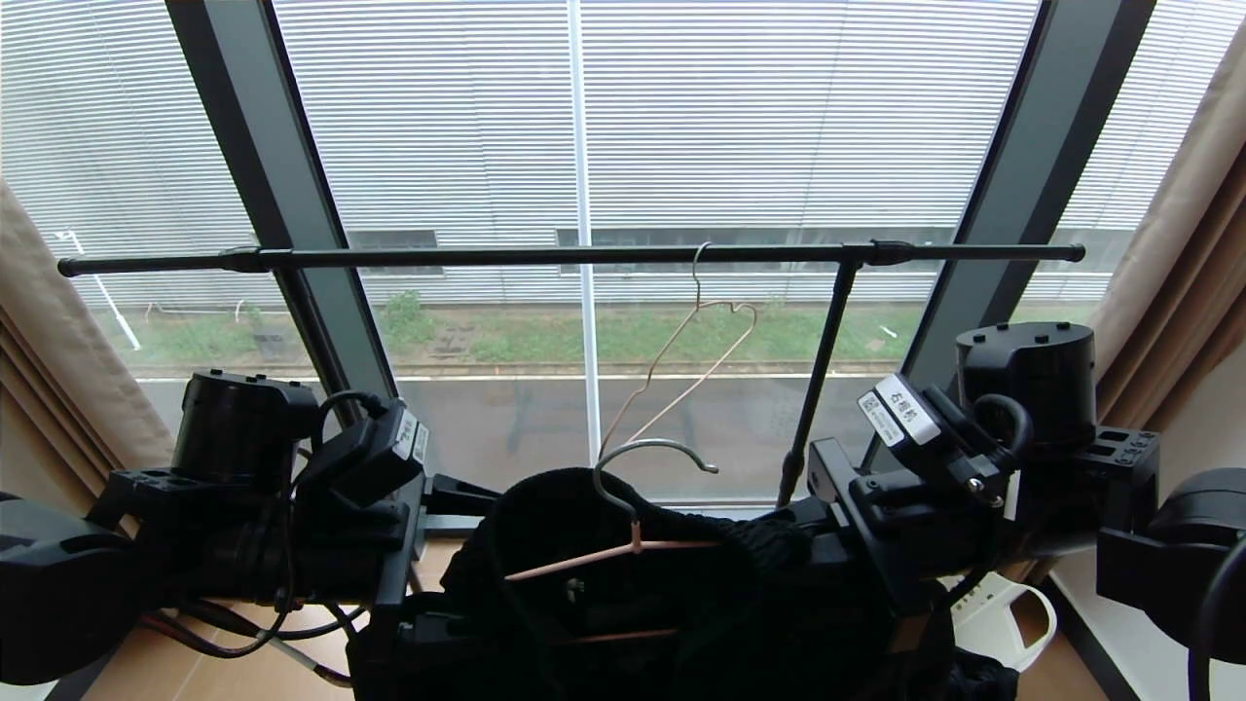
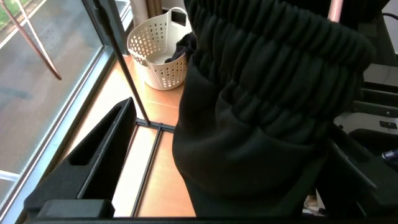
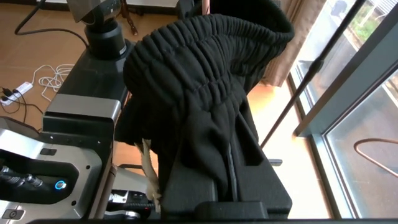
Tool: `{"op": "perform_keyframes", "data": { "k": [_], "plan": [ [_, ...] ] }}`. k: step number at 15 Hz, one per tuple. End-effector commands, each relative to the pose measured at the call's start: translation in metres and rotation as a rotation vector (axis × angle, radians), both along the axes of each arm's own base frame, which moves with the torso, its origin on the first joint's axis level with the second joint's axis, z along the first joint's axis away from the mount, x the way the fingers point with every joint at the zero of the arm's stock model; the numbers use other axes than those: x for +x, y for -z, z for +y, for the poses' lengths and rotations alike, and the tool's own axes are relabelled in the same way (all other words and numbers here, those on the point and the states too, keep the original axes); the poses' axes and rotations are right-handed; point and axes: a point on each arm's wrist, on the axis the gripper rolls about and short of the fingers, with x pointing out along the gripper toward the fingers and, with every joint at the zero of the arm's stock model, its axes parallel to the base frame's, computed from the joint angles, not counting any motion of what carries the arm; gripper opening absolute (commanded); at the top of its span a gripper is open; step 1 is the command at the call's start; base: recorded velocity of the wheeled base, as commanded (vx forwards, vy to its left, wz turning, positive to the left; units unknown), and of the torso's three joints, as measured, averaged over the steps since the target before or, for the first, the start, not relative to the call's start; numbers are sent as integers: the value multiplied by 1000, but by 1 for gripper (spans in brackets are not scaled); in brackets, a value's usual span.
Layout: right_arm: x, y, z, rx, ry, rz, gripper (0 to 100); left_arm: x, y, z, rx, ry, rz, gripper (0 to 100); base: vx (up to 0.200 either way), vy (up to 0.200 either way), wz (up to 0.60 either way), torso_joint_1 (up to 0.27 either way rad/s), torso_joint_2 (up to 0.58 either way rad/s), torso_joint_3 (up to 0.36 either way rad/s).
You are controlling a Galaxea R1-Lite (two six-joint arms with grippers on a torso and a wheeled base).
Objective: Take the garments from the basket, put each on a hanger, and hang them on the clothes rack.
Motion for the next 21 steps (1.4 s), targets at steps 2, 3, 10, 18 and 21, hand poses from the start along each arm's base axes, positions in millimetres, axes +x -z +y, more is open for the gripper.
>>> {"op": "perform_keyframes", "data": {
  "k": [2, 3, 10, 18, 21],
  "plan": [
    [1, -1, 0, 4, -2, -5, 0, -1, 3, 0, 5, 0, 12, 0, 0, 0, 0, 0, 0, 0],
    [1, -3, 1, 7, -2, -8, 0, -2, 4, 0, 6, 3, 13, 0, 0, 0, 0, 0, 0, 0],
    [8, 0, 3, -9, 36, 14, 0, -9, 0, 4, 1, -8, 3, 0, 0, 0, 0, 0, 0, 0],
    [24, 19, -34, -73, 203, -29, 100, 0, -5, 17, -20, -93, 42, 0, 0, 0, 0, 0, 0, 0],
    [26, 19, -44, -63, 210, -45, 100, 1, -5, 25, -20, -121, 41, 0, 0, 0, 0, 0, 0, 0]
  ]
}}
